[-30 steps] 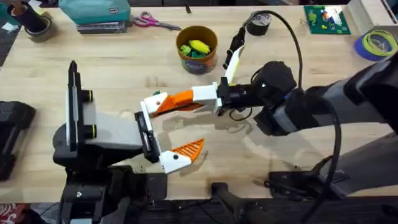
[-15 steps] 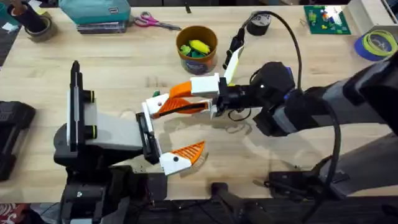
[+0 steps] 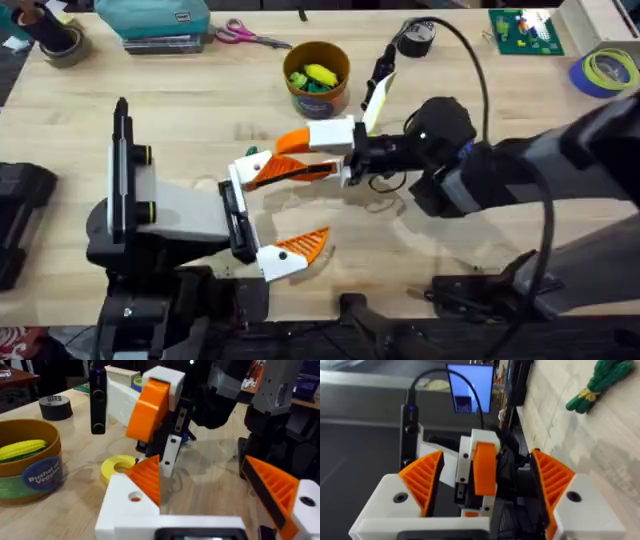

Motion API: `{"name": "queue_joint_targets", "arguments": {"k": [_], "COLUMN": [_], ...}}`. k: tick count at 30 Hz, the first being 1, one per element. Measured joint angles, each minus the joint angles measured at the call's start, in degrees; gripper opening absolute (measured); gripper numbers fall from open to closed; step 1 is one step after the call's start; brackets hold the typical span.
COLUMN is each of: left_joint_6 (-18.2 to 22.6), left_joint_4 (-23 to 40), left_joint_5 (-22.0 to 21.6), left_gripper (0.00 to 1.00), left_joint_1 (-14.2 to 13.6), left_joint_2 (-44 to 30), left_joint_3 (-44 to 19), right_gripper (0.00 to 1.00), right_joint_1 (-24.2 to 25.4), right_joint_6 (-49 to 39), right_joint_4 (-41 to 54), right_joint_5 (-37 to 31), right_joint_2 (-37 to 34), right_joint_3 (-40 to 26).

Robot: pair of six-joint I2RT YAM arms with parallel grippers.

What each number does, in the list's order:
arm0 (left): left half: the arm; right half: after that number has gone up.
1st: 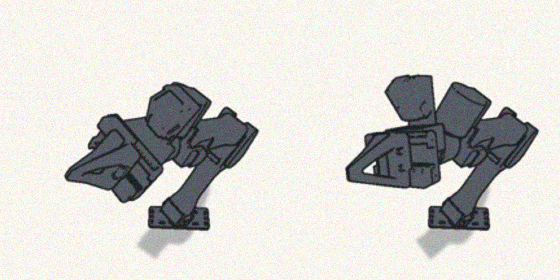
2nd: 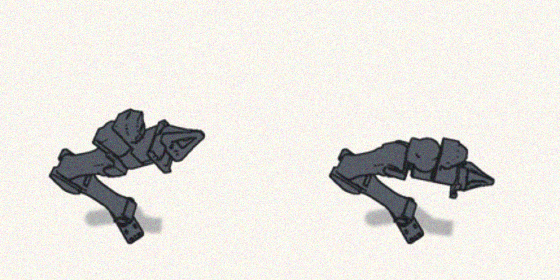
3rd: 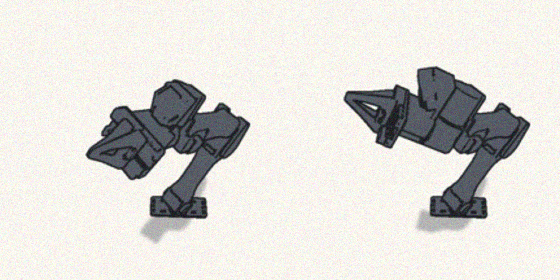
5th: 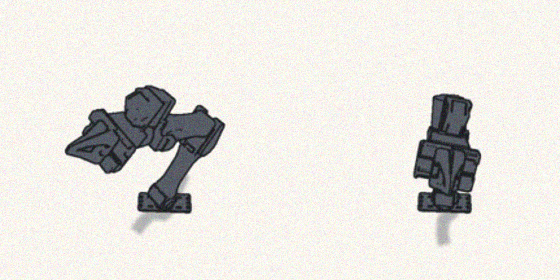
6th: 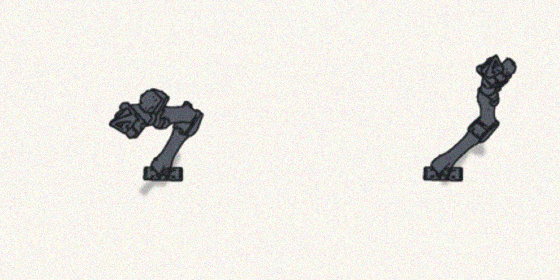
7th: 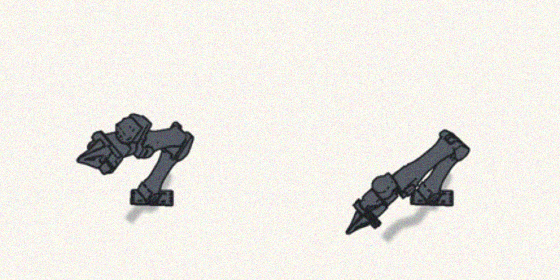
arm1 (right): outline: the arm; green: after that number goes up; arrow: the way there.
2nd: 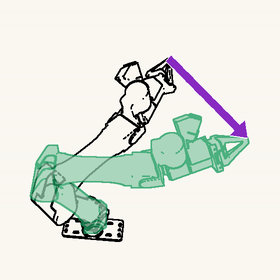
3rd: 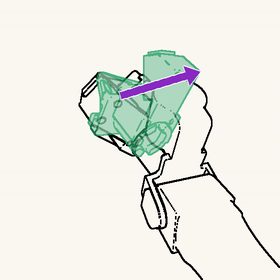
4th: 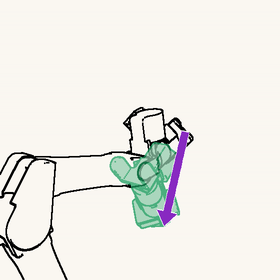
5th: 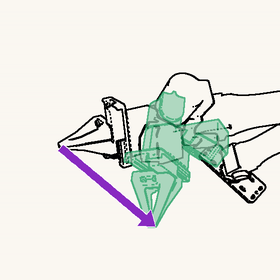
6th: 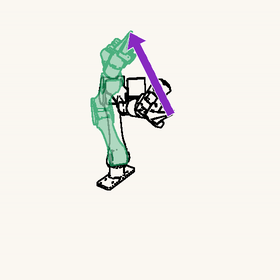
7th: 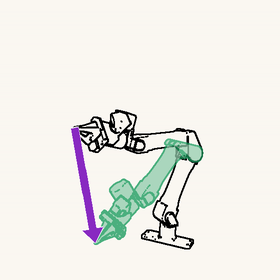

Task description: Pick up the gripper from the table and insert it into the empty holder that is missing its gripper. Then pick up a screw, insert it into the mounting hole, and use the screwdriver to tighten it. Finally, clean up the table by picking up the vegetable and placing it into the bucket.

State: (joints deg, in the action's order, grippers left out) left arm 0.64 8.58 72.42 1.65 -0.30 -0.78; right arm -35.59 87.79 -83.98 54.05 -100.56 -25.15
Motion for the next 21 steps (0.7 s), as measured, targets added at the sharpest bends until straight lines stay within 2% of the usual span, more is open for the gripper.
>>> {"name": "queue_joint_targets", "arguments": {"k": [7,12,15,16,21], "left_joint_6": [0.02,0.0,0.0,0.01,0.02], "left_joint_4": [0.0,0.0,0.0,0.0,0.0], "left_joint_5": [0.0,0.0,0.02,0.02,0.02], "left_gripper": [0.985,0.986,0.986,0.985,0.985], "left_joint_1": [0.0,0.0,0.0,0.0,0.0], "left_joint_2": [-0.01,0.01,-0.01,0.01,0.01], "left_joint_3": [0.0,0.0,0.0,0.0,0.0], "right_gripper": [0.994,0.994,0.994,0.996,0.997], "right_joint_1": [5.08,11.23,16.17,21.47,28.86], "right_joint_6": [-2.4,-8.01,-13.9,-21.75,-38.01], "right_joint_4": [11.69,27.08,40.14,55.37,82.91], "right_joint_5": [4.03,8.1,10.54,12.58,13.85], "right_joint_2": [8.8,17.68,23.02,27.94,34.69], "right_joint_3": [0.0,0.0,0.0,-0.33,-3.66]}}
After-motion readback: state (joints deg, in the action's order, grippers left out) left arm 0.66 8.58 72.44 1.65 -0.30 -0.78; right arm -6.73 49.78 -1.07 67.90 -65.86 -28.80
